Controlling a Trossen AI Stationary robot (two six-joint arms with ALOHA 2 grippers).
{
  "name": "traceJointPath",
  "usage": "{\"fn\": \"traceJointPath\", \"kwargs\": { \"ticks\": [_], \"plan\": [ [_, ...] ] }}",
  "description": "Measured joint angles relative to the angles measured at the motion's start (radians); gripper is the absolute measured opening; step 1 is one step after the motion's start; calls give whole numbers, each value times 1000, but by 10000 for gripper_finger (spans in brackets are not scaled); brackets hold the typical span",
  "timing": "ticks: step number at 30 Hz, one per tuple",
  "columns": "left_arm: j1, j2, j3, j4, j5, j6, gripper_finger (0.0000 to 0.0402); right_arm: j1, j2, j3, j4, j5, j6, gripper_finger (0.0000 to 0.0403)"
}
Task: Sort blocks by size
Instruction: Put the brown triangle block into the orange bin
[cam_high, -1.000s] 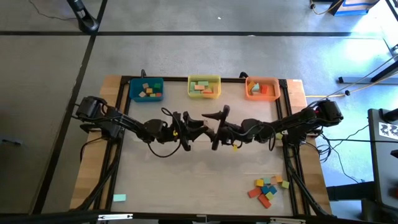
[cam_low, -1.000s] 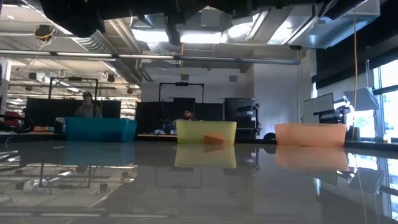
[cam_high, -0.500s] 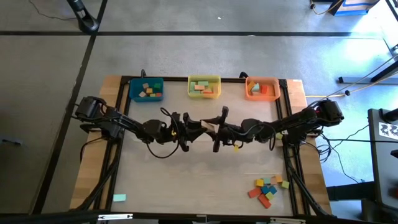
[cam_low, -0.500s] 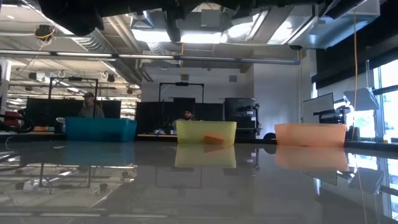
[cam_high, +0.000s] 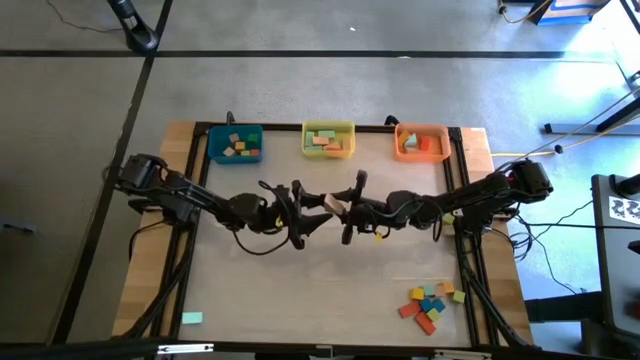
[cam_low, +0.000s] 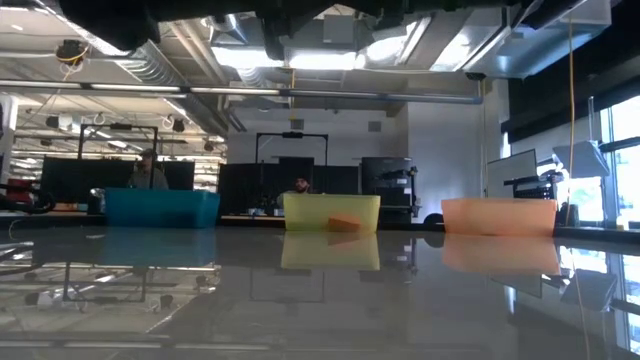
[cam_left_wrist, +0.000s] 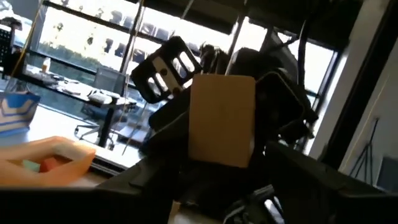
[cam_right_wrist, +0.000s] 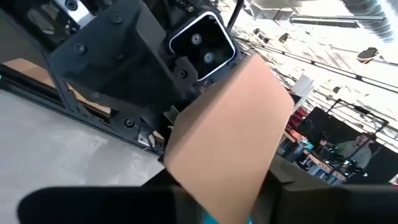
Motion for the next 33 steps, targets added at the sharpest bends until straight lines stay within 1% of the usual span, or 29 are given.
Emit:
{"fn": "traceJointPath", "kwargs": {
  "ticks": [2,6,21,24,30,33],
  "plan": [
    [1,-23,0,-62,6,17,223,9,-3,0,-16,12,0,78],
    [4,-50,0,-131,7,-9,223,9,-5,-1,-19,18,-7,77],
    [5,-55,1,-135,-8,-14,224,9,-10,-4,-24,28,-9,77],
    [6,-60,1,-137,-11,-6,224,11,-11,-4,-23,70,-33,77],
    [16,-138,4,-145,-23,-1,224,11,-47,-8,-48,157,-90,78],
    [19,-172,4,-199,-22,14,224,11,-72,-9,-40,204,-94,78]
  ]
}}
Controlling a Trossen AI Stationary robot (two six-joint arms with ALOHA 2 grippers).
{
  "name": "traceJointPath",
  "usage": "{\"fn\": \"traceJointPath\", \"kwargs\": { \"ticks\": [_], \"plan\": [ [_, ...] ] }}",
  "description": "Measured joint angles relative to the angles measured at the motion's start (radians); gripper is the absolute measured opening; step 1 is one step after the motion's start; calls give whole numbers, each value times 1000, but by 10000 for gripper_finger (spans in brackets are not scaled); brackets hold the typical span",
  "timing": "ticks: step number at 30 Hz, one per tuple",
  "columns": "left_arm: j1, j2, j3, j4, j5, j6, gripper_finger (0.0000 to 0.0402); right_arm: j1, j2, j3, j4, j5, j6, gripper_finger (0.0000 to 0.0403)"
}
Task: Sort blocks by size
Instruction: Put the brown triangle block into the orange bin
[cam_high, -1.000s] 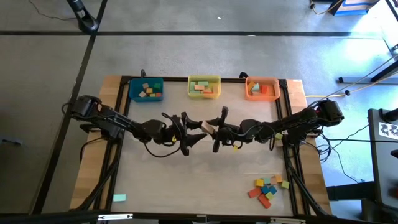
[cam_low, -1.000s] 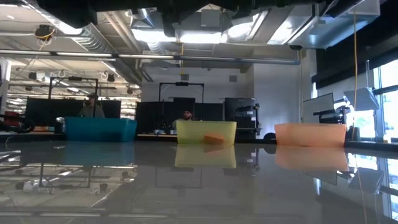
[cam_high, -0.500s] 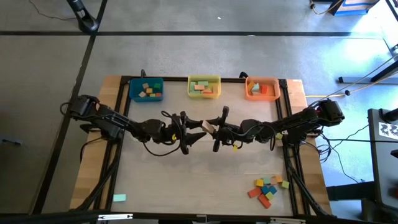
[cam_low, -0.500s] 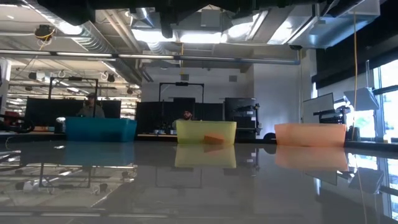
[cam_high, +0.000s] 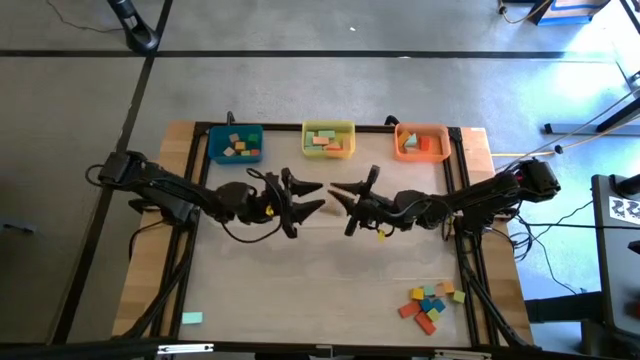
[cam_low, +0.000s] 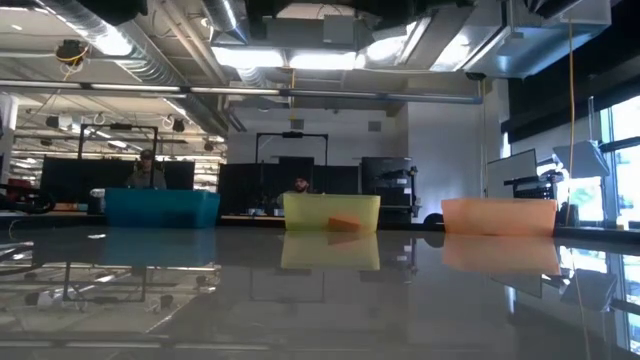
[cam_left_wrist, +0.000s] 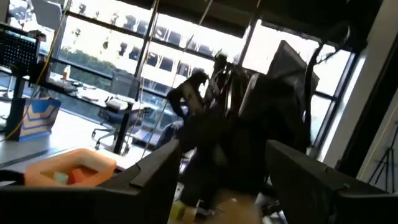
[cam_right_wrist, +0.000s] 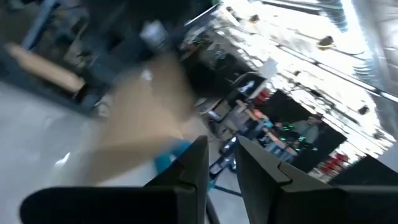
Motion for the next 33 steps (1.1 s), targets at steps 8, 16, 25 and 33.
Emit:
{"fn": "traceJointPath", "kwargs": {
  "ticks": [8,16,25,33],
  "plan": [
    [-1,-63,-1,-153,-45,63,224,0,-21,2,-22,140,4,78],
    [-26,-139,-2,-559,-66,29,224,4,-21,3,-303,363,53,78],
    [-187,-162,-2,-791,-60,69,224,33,-21,3,-688,128,422,79],
    [-188,-158,-2,-637,-32,139,224,32,-21,3,-809,-137,570,79]
  ]
}}
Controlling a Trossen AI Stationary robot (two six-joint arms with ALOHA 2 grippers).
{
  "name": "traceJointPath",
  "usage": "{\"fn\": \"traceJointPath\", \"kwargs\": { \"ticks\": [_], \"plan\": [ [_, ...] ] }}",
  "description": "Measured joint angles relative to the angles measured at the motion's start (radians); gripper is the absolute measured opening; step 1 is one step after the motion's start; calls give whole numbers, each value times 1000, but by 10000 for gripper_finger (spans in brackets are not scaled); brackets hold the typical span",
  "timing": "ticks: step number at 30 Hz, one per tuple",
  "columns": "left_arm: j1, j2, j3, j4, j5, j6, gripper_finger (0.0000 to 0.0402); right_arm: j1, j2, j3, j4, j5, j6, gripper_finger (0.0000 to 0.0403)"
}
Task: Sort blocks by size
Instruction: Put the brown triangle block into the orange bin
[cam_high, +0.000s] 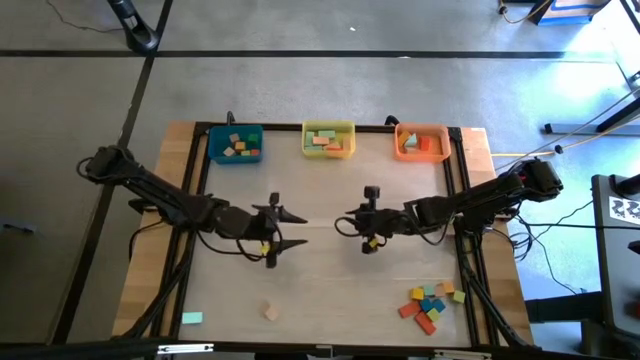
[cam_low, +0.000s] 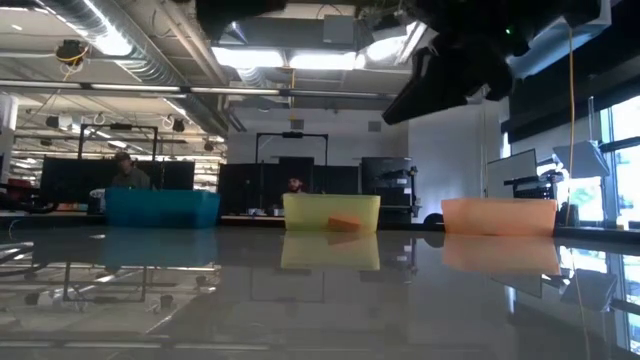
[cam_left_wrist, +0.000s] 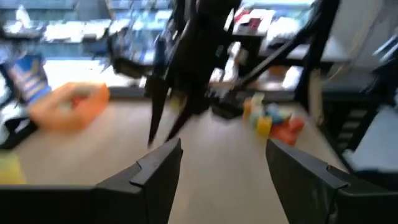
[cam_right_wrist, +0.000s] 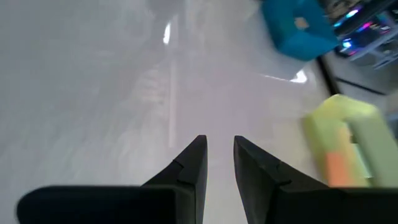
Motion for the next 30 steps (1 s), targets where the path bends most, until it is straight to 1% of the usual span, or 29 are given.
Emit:
{"fn": "traceJointPath", "kwargs": {
  "ticks": [2,6,10,12,14,17,22,25,28,30],
  "plan": [
    [18,0,2,59,48,38,224,0,0,0,-4,-18,17,79],
    [43,15,64,41,114,102,224,0,0,0,-13,-35,24,79],
    [29,89,183,-80,162,138,224,0,0,0,-18,-45,45,79],
    [11,137,259,-182,165,159,224,0,0,0,-22,-55,48,79],
    [-7,178,333,-318,165,150,224,0,0,0,-24,-69,58,79],
    [-42,212,406,-534,164,77,224,0,0,1,-39,-104,94,78],
    [-127,215,422,-731,163,-111,224,0,0,1,-73,-187,146,78],
    [-180,215,417,-802,163,-223,224,0,1,1,-76,-225,170,78],
    [-234,215,394,-820,162,-301,224,0,1,1,-77,-255,176,78],
    [-267,216,375,-810,162,-323,224,0,1,1,-76,-260,176,78]
  ]
}}
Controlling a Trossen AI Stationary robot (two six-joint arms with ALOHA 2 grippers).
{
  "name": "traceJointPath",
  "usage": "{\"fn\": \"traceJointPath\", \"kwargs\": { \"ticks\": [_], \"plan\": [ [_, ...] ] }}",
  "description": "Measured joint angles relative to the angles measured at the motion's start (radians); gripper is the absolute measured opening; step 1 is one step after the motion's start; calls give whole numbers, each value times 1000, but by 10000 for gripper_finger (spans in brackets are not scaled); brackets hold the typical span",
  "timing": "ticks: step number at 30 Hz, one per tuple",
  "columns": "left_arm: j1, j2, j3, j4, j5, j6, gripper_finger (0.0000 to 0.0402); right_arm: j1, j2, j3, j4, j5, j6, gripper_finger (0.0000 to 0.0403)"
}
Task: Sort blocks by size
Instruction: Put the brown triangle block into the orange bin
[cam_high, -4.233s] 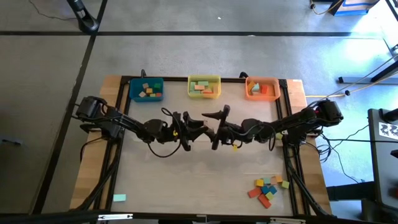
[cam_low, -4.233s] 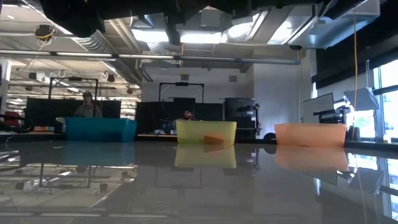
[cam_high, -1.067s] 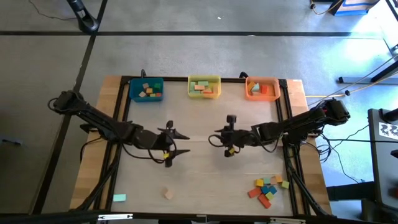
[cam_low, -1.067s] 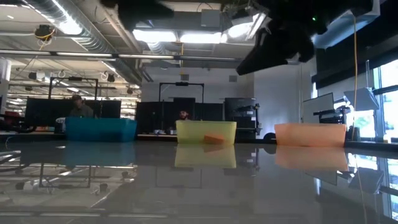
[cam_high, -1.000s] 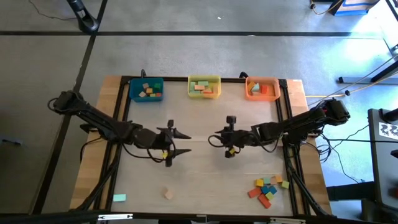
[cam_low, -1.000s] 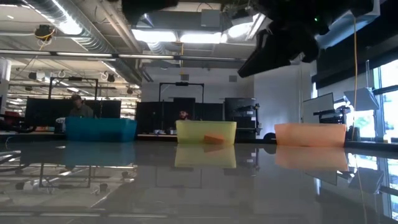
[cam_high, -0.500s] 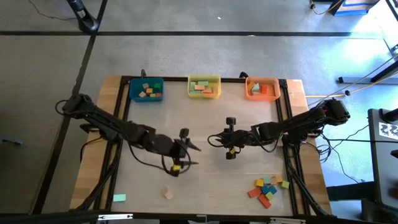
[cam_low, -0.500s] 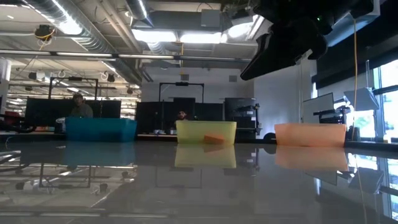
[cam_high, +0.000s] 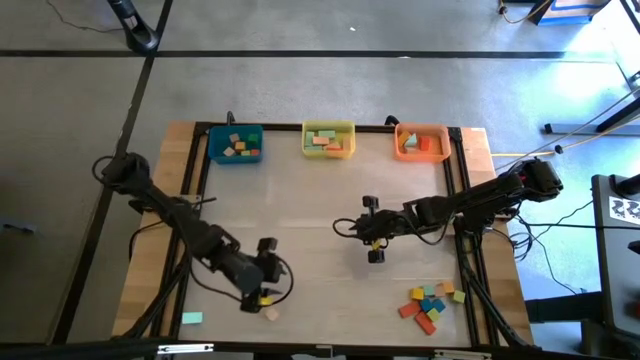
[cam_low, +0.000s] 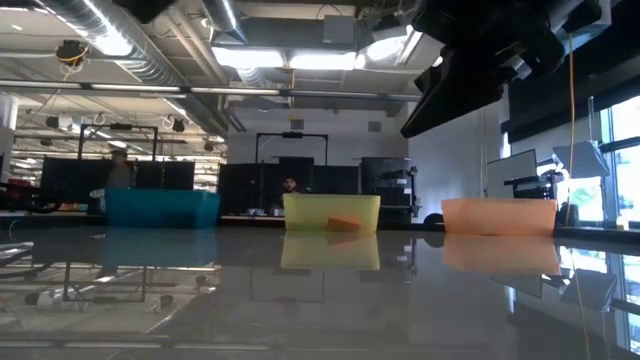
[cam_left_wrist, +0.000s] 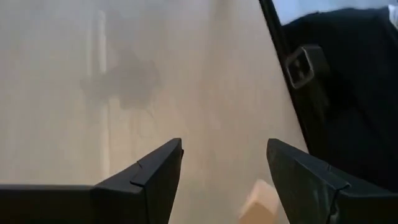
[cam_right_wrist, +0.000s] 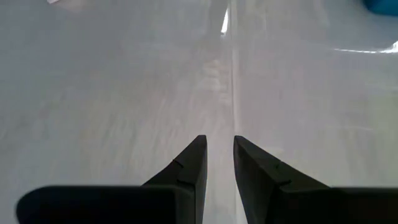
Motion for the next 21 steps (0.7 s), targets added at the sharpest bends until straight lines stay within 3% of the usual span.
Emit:
{"fn": "traceJointPath", "kwargs": {
  "ticks": [11,21],
  "plan": [
    [-115,2,-96,7,-24,-36,224,0,20,0,5,0,73,78],
    [-155,3,-240,253,-26,19,223,0,52,0,7,0,79,78]
  ]
}}
